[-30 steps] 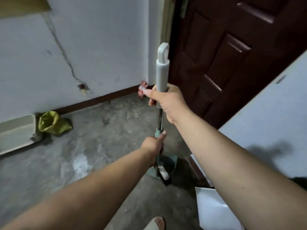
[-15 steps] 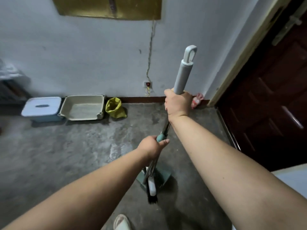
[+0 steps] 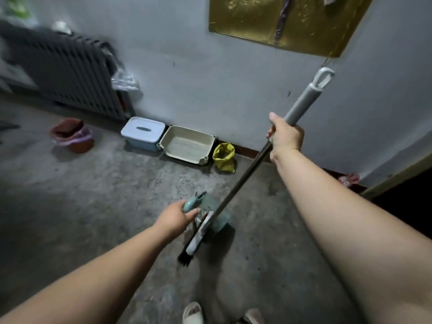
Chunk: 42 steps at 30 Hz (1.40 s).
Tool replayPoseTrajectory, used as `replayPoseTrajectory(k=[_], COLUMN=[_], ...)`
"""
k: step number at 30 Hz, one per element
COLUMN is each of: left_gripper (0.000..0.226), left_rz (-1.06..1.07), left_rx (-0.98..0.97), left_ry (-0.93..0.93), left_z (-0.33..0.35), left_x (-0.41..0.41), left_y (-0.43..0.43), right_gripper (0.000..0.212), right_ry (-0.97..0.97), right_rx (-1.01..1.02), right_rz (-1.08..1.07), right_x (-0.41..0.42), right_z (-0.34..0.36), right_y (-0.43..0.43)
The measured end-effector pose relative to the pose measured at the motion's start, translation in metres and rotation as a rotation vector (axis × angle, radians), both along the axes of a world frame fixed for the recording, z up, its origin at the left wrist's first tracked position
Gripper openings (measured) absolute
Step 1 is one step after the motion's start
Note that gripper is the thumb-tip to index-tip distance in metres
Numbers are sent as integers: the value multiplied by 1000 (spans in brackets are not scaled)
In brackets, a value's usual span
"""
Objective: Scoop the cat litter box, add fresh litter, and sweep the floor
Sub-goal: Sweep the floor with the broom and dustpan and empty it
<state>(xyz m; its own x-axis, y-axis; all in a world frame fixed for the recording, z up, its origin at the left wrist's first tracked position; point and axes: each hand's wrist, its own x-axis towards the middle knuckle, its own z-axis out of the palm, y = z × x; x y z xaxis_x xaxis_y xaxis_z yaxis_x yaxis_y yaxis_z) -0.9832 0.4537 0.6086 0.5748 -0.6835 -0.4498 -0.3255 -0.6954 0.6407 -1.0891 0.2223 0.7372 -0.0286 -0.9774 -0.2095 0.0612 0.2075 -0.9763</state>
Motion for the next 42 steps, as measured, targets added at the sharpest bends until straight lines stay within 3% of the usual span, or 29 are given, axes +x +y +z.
replayPoseTrajectory(k=[3,4,6,9,12,15,17,22,33,35,36,38,42], left_gripper=[27,29,27,23,25,31,34,36,43,42,41,41,39], left_rz=[197,217,216,235,243,291,340,366,239,177,148,99,22], left_rx=[-73,-87,-102,-90,-44,-10,16,50,61,73,76,70,115], left_ry=[20,22,29,-11,-56,-64,-69,-94,-50,-25,-13,4,-17], left_z=[-7,-9,-10,-15,-18,-23,-29,-38,-59,-63,-65,-68,-79], left_x=[35,46,58,76,91,117,140,177,316,349,365,388,425], left_y=[4,3,0,-9,-15,-31,-50,-75,-89,-90,-88,-86,-82], right_gripper=[47,55,56,6,42,26,32,20,18,45,43,21,34], right_ry=[490,564,512,219,2,-12,38,83,367,392,437,479,502], right_rx=[9,6,69,223,420,600,683,826,731,766,796,870,959], right_rz=[359,431,567,772,705,620,609,537,420,298,265,262,350], right_x=[26,37,47,57,65,82,97,130,238,248,253,260,288], right_z=[-4,-8,-18,-31,-41,-51,-61,-84,-159,-190,-205,-230,-266], right_y=[7,8,5,-7,-21,-50,-79,-111,-85,-76,-68,-52,-10])
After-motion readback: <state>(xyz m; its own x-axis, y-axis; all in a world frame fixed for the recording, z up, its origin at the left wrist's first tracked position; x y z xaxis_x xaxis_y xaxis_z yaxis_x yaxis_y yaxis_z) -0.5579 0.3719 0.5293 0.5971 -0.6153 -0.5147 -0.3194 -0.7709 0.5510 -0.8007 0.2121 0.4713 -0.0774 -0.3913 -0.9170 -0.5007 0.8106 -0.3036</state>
